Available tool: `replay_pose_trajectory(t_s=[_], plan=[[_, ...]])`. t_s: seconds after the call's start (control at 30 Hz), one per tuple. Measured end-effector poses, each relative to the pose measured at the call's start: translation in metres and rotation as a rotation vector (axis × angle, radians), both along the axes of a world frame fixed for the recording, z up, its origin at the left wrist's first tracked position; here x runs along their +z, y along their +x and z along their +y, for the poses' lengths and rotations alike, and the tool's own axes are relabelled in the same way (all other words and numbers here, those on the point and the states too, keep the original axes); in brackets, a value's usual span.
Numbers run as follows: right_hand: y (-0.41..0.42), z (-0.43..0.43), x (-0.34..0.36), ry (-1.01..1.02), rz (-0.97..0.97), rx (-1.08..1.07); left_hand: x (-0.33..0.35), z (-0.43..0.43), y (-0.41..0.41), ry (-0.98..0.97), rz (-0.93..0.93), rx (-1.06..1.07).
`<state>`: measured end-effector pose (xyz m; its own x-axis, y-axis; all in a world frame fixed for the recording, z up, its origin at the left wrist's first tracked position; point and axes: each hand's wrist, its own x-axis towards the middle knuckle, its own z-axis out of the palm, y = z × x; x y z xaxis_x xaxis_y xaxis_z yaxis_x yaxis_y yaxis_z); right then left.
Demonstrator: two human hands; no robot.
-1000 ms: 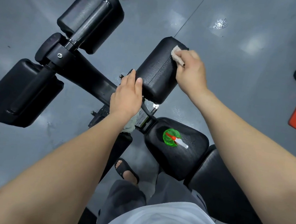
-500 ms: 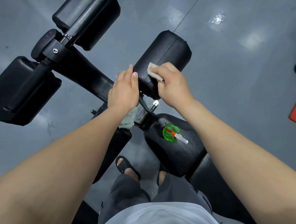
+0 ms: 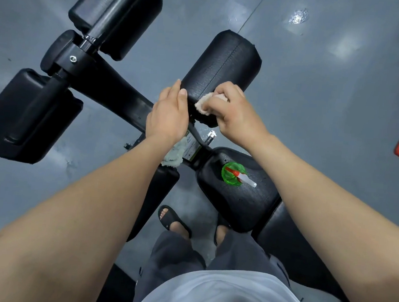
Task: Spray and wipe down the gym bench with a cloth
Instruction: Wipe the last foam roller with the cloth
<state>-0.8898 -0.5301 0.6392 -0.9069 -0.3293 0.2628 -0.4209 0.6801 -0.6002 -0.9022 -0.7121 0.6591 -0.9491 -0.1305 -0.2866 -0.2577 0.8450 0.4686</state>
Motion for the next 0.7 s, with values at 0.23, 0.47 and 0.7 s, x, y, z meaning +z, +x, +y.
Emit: replay_pose_trajectory(t_s=[0.23,0.47,0.7], plan=[[-0.038,0.034,-0.003,-0.069,-0.135,-0.41,0.001,-0.001,0.002,0.013,0.036,-0.02],[-0.052,0.024,0.004,0.003,-0.027,-0.221,0.001,-0.001,0.006,0.015,0.098,-0.056],[-0.105,0.037,0.012,-0.086,-0.121,-0.461,0.006,0.0,0.006,0.004,0.128,-0.066]])
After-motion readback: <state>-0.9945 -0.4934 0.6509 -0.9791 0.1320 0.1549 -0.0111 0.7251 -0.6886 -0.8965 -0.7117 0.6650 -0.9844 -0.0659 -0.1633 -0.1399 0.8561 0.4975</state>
